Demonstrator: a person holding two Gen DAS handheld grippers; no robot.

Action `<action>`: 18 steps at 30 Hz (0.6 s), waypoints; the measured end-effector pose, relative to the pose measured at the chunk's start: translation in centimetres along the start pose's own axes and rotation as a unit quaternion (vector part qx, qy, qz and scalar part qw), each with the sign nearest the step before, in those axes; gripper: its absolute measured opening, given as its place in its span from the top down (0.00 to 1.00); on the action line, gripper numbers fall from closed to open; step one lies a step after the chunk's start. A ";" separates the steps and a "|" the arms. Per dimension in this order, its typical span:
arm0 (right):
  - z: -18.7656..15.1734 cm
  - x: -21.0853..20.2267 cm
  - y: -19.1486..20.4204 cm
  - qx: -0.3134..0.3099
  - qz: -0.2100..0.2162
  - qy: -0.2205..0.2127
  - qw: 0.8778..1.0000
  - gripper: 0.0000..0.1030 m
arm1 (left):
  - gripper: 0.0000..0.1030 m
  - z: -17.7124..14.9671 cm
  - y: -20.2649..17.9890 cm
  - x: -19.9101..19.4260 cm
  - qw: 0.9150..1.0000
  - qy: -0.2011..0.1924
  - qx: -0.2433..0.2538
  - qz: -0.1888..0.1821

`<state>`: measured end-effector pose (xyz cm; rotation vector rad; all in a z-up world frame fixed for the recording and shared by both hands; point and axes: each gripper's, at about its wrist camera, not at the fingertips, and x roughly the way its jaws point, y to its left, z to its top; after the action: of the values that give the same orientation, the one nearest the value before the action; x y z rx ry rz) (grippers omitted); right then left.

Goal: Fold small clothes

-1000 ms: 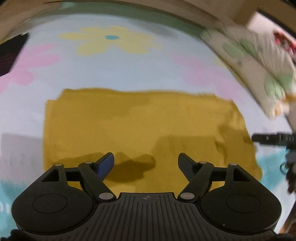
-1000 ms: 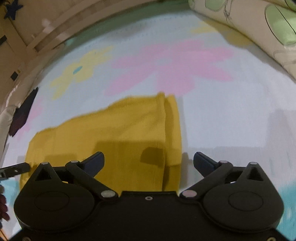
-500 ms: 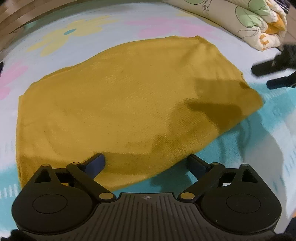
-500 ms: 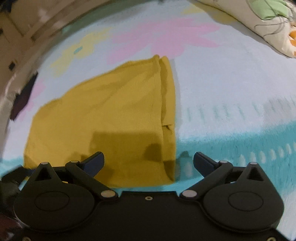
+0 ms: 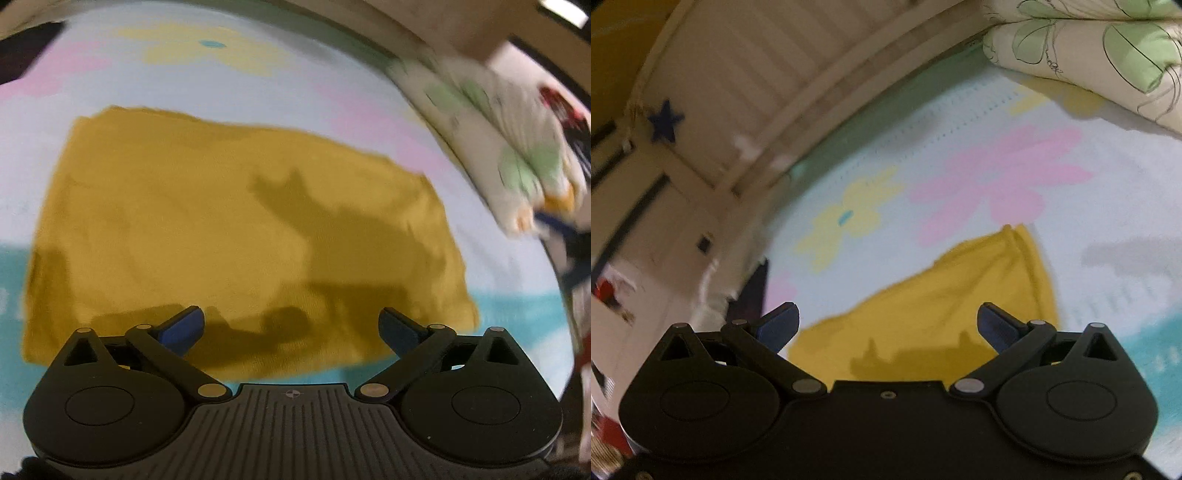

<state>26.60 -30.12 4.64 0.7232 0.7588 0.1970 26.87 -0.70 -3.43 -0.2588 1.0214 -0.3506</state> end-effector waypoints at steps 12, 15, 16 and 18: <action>0.4 -0.5 1.0 -0.005 0.009 -0.006 1.000 0.00 | 0.01 6.2 -2.0 5.1 0.998 -0.002 -0.005 0.059; 0.5 -0.4 1.2 -0.010 0.011 -0.005 1.000 0.00 | 0.01 6.7 -2.2 6.6 0.998 0.014 -0.003 0.064; 0.5 -0.3 1.2 -0.010 0.013 -0.004 1.000 0.00 | 0.01 6.8 -2.4 7.2 0.997 0.018 0.000 0.069; 0.5 -0.2 1.2 -0.008 0.017 -0.003 1.000 0.00 | 0.01 6.6 -2.5 7.6 0.996 0.022 0.008 0.083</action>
<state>26.91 -29.57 5.86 0.7220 0.7401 0.2309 35.84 -5.76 -5.17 -0.1507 1.0761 -0.2146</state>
